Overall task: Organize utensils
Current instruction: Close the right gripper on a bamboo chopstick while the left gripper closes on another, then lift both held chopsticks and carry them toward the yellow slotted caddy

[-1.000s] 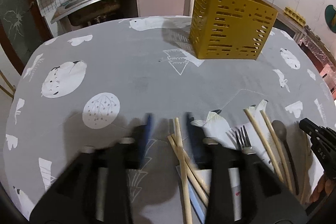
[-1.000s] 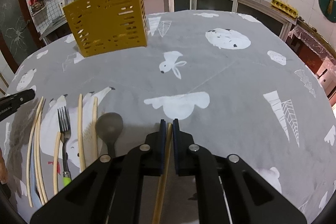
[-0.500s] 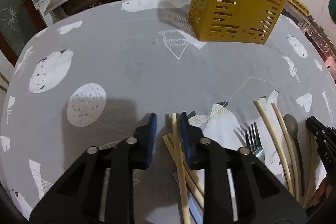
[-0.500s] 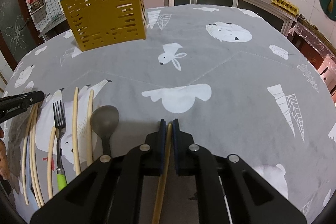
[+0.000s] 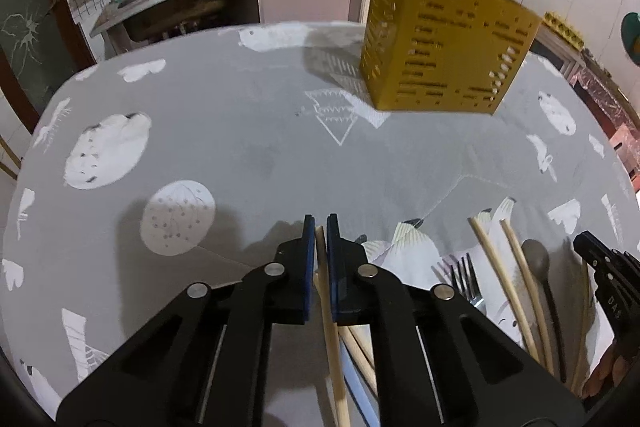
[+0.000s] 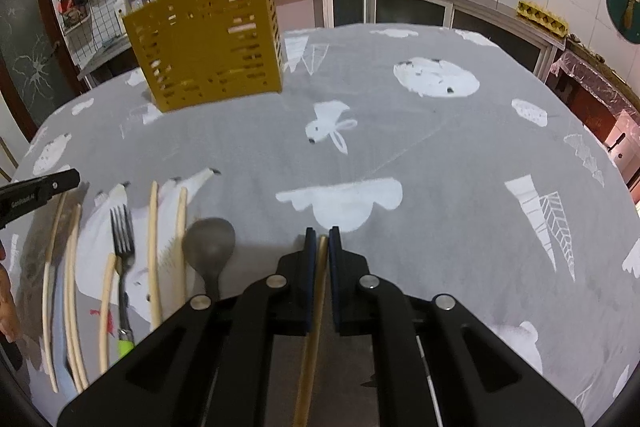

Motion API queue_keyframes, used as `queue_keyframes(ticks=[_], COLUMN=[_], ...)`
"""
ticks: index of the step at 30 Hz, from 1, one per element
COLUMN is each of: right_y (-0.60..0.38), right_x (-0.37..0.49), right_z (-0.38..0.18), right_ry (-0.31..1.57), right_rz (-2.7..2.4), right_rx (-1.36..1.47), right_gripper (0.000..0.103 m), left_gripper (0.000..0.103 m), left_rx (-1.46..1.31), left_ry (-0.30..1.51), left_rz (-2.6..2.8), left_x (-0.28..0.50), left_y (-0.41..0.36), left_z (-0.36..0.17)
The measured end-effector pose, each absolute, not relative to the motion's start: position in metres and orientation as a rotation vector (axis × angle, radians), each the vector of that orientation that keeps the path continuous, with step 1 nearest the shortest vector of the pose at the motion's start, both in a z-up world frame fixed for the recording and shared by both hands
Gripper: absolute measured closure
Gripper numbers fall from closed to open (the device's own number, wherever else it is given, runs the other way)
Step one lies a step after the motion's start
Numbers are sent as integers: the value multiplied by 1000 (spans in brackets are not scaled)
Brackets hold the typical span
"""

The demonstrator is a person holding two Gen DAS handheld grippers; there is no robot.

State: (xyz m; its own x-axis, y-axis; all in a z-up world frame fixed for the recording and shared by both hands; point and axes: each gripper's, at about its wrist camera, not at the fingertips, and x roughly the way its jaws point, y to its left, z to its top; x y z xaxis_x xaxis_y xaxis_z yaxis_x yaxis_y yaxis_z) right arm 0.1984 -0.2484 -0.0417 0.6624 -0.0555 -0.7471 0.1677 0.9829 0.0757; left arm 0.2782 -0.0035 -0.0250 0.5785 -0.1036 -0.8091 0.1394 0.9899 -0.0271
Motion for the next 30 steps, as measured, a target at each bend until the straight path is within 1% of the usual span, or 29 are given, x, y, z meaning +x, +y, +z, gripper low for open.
queue_keyframes(ticks=[11, 17, 21, 25, 26, 27, 28, 29, 30], right_y=[-252, -256, -260, -263, -264, -264, -264, -263, -261], right_x=[207, 199, 199, 202, 203, 206, 207, 207, 208], right_z=[3, 31, 33, 17, 12, 3, -2, -8, -15], right_ry=[712, 589, 600, 643, 656, 688, 700, 708, 722], right_rz=[-106, -96, -84, -93, -97, -110, -114, -115, -118], right_rx=[147, 155, 164, 152, 147, 142, 144, 142, 127], right_gripper=[97, 97, 97, 95, 86, 72, 41, 38, 38], left_gripper=[99, 99, 99, 99, 99, 99, 99, 99, 99], left_rx=[17, 8, 4, 0, 6, 10, 13, 15, 14], left_ry=[792, 689, 647, 652, 653, 655, 657, 659, 664], left_rz=[-135, -113, -109, -109, -108, -107, -106, -105, -105], left_x=[248, 230, 222, 221, 221, 222, 222, 223, 223], left_y=[9, 15, 18, 18, 17, 17, 16, 16, 16], left_z=[19, 41, 48, 46, 45, 44, 42, 41, 39])
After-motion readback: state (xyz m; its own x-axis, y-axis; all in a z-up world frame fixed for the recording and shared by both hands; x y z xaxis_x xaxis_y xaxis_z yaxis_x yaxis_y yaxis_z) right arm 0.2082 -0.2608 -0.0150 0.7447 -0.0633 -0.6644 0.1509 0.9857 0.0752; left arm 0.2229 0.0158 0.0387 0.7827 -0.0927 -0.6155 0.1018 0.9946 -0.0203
